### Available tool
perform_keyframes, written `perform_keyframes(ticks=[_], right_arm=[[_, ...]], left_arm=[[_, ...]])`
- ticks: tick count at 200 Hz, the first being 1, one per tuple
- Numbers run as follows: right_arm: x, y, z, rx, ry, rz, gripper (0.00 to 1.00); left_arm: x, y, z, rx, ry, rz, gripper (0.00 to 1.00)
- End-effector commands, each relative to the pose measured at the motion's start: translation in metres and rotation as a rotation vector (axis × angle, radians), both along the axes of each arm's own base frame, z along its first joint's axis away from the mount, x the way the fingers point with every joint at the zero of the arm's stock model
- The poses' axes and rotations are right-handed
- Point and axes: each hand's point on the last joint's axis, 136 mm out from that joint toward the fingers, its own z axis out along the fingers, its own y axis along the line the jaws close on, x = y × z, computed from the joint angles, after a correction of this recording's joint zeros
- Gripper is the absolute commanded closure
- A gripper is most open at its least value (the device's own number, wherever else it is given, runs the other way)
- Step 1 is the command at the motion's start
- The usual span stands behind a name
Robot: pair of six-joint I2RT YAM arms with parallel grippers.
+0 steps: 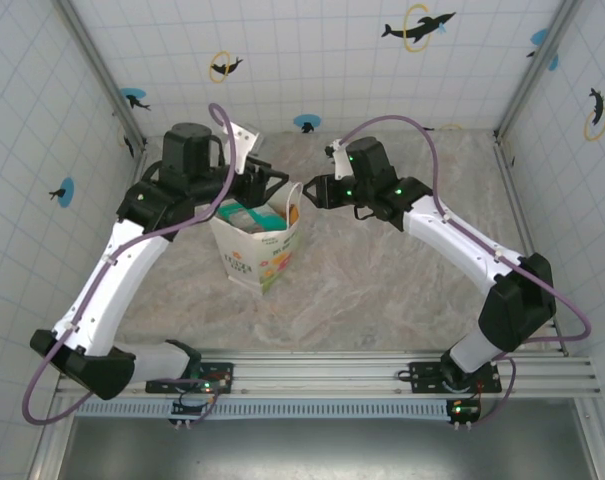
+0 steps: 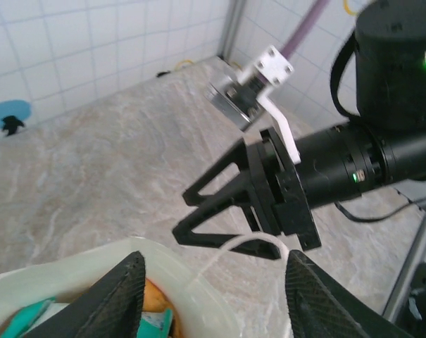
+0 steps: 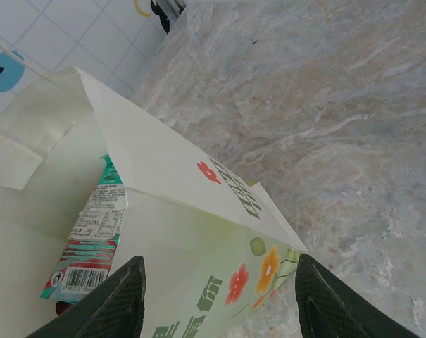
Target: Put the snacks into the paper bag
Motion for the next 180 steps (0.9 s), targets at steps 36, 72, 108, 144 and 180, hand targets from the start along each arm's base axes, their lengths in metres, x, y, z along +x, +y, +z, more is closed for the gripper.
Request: perform_keyframes(ticks=[36, 72, 108, 144, 180], right_arm=[[0.003, 0.004, 0.034, 0.042, -0.064, 0.011, 0.42], [0.015, 0.017, 0.039, 0.017, -0.100, 0.029, 0.42], [0.034, 0.040, 0.045, -0.047, -0.151, 0.073, 0.42], [0.050, 0.068, 0.053, -0.111, -0.229, 0.186, 0.41], [0.047, 0.090, 0.047, -0.173, -0.285, 0.324, 0.39]], left_arm=[[0.020, 0.023, 0.023, 0.006, 0.009, 0.208, 0.38], [0.031, 0.044, 0.032, 0.002, 0.017, 0.348, 0.32], [0.041, 0.071, 0.034, -0.013, 0.044, 0.472, 0.32], [0.055, 0.126, 0.022, -0.021, 0.115, 0.707, 0.32], [0.052, 0.148, 0.005, -0.056, 0.190, 0.797, 0.32]])
